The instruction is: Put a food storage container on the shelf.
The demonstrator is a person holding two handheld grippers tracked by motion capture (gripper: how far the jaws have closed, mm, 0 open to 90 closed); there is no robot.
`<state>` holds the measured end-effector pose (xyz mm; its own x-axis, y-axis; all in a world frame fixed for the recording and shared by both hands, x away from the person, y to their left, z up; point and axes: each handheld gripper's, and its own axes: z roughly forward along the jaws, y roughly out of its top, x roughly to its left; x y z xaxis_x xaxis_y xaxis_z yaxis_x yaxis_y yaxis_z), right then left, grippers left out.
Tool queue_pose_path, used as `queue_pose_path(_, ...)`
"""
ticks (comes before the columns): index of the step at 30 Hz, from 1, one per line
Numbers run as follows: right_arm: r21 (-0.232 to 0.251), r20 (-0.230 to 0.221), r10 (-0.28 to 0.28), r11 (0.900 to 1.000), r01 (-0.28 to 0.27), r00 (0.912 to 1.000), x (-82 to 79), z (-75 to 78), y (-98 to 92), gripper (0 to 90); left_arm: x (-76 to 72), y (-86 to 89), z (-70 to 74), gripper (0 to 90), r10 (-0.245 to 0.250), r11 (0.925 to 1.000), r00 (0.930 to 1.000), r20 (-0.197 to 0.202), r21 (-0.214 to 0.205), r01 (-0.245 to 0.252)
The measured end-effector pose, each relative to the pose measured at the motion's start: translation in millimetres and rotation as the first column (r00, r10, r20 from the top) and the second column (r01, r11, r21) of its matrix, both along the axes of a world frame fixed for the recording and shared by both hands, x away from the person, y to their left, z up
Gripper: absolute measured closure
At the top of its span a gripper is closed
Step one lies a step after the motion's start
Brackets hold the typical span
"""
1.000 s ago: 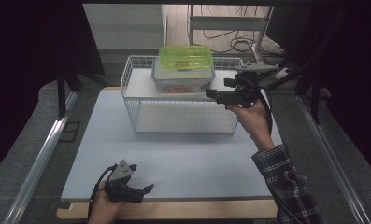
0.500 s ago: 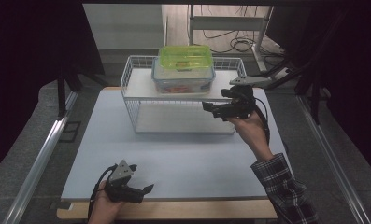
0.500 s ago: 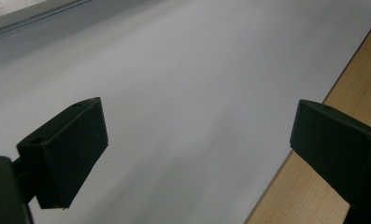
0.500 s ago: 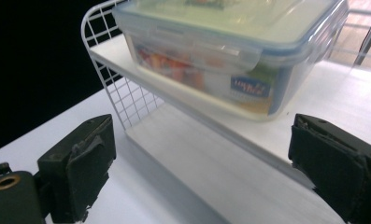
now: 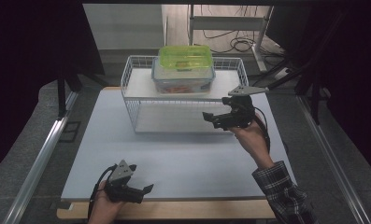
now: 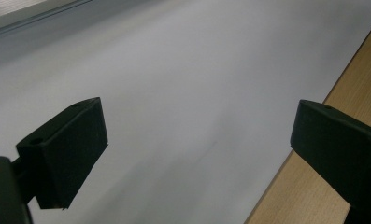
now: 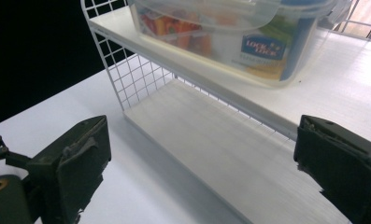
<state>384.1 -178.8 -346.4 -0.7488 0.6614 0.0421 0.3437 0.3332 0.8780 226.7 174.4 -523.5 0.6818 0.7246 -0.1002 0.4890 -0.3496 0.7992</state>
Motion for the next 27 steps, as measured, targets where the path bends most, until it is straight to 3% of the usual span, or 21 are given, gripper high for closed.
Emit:
queue_pose_path(8,-0.041,0.019,0.016,0.9990,-0.015,0.9997,-10.1,-12.1,0.3,2.4,-0.2,0.0,0.1,3.8,-0.001,1.0000,1.0000,0.002,0.002,0.001)
queue_pose_path(27,-0.072,0.027,0.029,0.9971,-0.027,0.9992,-30.1,-44.9,-0.4,2.3,-0.6,-0.5,-0.1,4.2,-0.006,1.0000,1.0000,0.001,0.002,0.006)
